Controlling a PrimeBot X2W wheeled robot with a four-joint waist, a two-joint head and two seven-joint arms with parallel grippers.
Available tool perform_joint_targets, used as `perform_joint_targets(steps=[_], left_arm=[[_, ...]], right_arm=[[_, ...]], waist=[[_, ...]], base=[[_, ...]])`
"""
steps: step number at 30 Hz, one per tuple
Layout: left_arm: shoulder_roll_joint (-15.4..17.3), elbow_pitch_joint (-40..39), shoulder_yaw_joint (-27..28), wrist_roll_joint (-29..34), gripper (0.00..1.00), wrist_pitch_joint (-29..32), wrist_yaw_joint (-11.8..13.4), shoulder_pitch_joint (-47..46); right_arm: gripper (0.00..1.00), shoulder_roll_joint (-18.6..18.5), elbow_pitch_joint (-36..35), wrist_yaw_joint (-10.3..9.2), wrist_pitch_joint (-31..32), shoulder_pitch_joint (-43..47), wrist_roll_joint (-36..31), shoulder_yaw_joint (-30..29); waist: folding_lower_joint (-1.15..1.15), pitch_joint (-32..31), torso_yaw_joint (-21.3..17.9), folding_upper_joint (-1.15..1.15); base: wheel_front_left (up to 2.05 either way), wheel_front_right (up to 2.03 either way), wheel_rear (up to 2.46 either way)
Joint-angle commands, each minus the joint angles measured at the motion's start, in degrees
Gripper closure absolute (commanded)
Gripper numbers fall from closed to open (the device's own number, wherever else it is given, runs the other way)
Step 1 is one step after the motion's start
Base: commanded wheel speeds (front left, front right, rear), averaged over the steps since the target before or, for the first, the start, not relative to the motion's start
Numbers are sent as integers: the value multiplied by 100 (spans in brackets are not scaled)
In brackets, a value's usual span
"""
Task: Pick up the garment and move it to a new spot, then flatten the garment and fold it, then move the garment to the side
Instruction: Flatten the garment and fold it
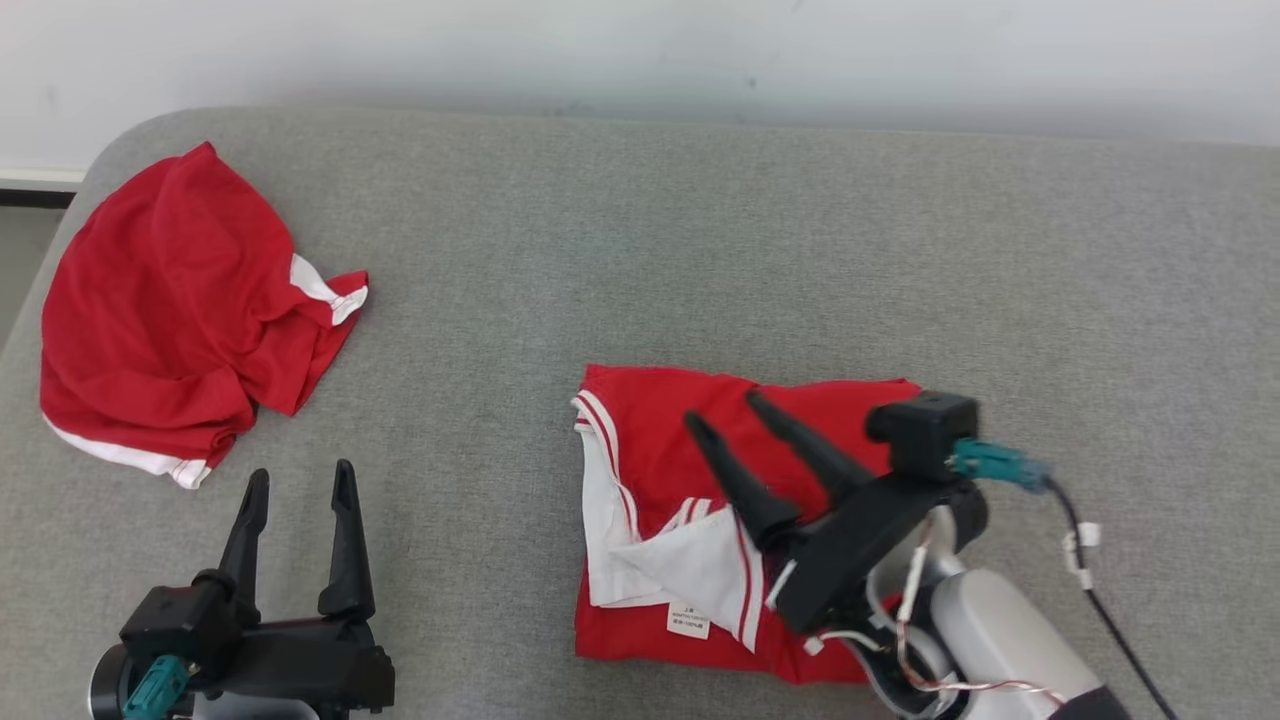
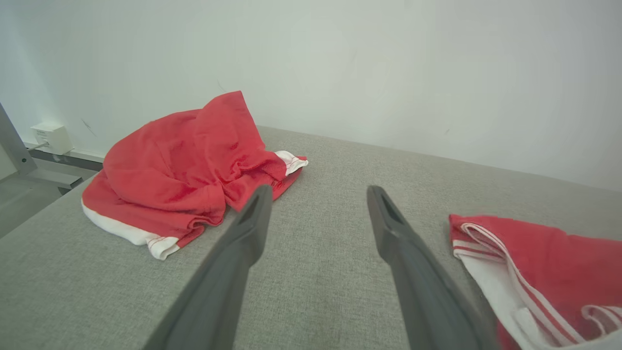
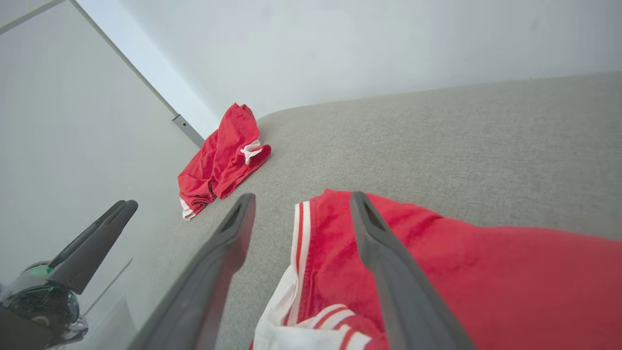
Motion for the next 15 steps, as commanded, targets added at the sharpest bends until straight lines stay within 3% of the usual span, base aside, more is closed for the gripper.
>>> perform_joint_targets(steps=[1, 15], left_arm=[[-2, 5, 24, 48, 0, -3, 4, 5], [-2, -124, 221, 217, 0, -3, -88, 162]], right_arm=[[0, -101, -44, -14, -175, -69, -11, -106], [0, -707, -247, -14, -1307, 714, -409, -1556]], waist=[[0, -43, -73, -1], [0, -194, -339, -1]], base=[[0, 0, 0], [0, 0, 0]])
